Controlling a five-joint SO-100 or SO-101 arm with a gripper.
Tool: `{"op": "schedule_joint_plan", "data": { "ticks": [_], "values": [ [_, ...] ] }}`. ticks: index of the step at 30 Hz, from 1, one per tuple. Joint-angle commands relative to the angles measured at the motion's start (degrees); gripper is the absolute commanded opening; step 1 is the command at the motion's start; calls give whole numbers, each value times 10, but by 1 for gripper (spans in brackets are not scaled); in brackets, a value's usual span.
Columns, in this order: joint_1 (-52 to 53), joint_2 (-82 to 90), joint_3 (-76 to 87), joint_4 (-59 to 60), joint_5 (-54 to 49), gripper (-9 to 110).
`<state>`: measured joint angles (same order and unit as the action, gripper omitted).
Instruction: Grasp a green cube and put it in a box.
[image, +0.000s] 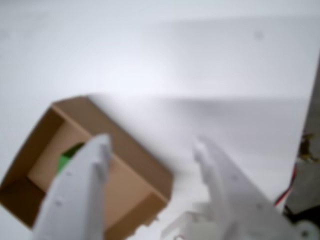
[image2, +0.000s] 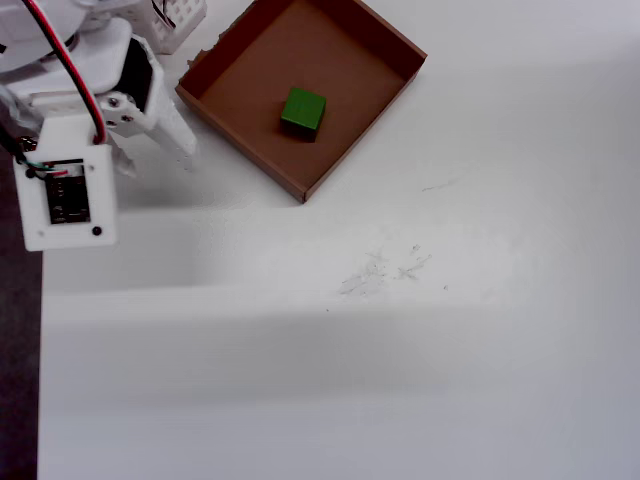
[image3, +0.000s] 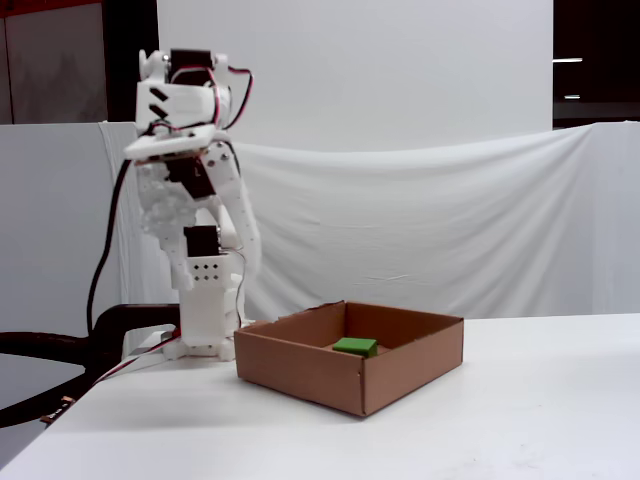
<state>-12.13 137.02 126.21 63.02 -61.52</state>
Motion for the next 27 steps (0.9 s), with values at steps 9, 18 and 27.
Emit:
{"op": "schedule_joint_plan", "data": {
  "ticks": [9, 18, 27],
  "values": [
    [73, 207, 214, -30, -78, 19],
    [83, 356, 361, 12, -101, 19],
    [92, 446, 440, 59, -120, 17]
  ]
}}
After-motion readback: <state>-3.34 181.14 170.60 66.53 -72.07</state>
